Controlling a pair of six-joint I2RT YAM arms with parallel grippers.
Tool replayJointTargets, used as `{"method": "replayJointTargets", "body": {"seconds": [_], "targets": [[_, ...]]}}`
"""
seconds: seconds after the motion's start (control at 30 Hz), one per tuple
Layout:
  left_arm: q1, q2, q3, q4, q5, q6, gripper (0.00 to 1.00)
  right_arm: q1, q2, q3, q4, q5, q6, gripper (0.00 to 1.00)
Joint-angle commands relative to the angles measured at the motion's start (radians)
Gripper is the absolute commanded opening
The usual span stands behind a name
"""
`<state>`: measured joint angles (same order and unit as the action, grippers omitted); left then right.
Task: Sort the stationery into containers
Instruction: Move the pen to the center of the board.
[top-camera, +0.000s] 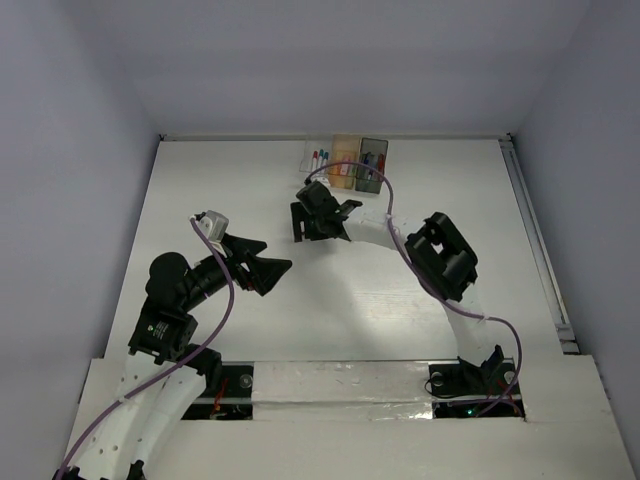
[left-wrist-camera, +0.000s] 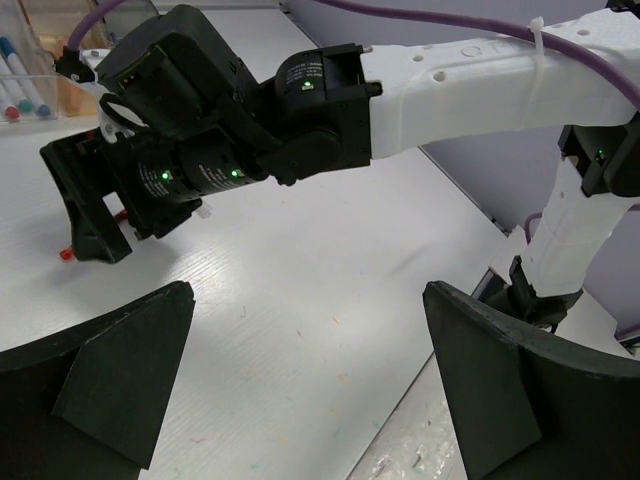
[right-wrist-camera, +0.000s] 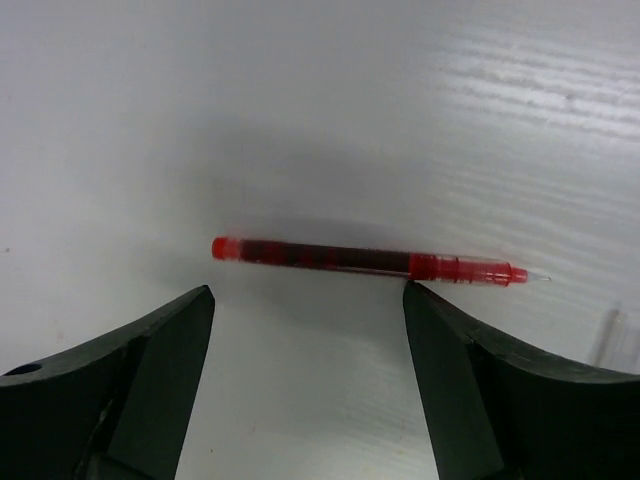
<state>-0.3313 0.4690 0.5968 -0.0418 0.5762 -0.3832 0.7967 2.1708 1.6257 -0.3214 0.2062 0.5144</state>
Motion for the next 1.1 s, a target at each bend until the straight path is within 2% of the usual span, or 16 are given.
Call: {"method": "replayJointTargets", "body": {"seconds": [0.0, 0.13, 0.2, 0.23, 0.3, 0.33, 0.37, 0.47, 0.5, 0.6, 0.73, 1.07], "targets": [[0.006, 0.008, -0.012, 0.06, 0.024, -0.003, 0.99, -0.013, 0.046, 0.031, -0.073, 0.016, 0.041, 0.73], [-0.003, 0.007, -0.012, 0.06, 0.025, -0.002, 0.99, -0.004, -0.037, -0.058, -0.03, 0.027, 0.035, 0.71], [-0.003, 0.003, -0.012, 0.06, 0.025, -0.002, 0.99, -0.004, -0.098, -0.087, -0.001, 0.013, 0.004, 0.66], [-0.003, -0.001, -0.011, 0.06, 0.027, -0.002, 0.99, -0.004, -0.107, -0.081, 0.013, 0.012, -0.008, 0.58], [-0.003, -0.003, -0.012, 0.06, 0.024, -0.002, 0.99, -0.004, -0.088, -0.006, 0.012, -0.019, -0.056, 0.54], [-0.003, -0.004, -0.012, 0.059, 0.024, -0.002, 0.99, -0.004, -0.066, 0.035, -0.011, -0.037, -0.068, 0.41], [-0.003, -0.006, -0.012, 0.059, 0.022, -0.002, 0.99, -0.004, -0.04, 0.08, -0.025, -0.069, -0.094, 0.35], [-0.003, -0.006, -0.009, 0.059, 0.022, -0.002, 0.99, -0.004, 0.065, 0.23, -0.022, -0.082, -0.149, 0.05], [-0.003, -0.007, -0.011, 0.059, 0.021, -0.002, 0.99, -0.014, 0.096, 0.268, -0.024, -0.106, -0.166, 0.0], [-0.003, -0.007, -0.011, 0.059, 0.022, 0.0, 0.99, -0.034, 0.228, 0.495, -0.086, -0.128, -0.195, 0.0], [-0.003, -0.01, -0.009, 0.057, 0.021, 0.0, 0.99, -0.053, 0.363, 0.667, -0.163, -0.116, -0.218, 0.0], [-0.003, -0.01, -0.009, 0.057, 0.02, 0.0, 0.99, -0.071, 0.388, 0.62, -0.15, -0.128, -0.243, 0.0]]}}
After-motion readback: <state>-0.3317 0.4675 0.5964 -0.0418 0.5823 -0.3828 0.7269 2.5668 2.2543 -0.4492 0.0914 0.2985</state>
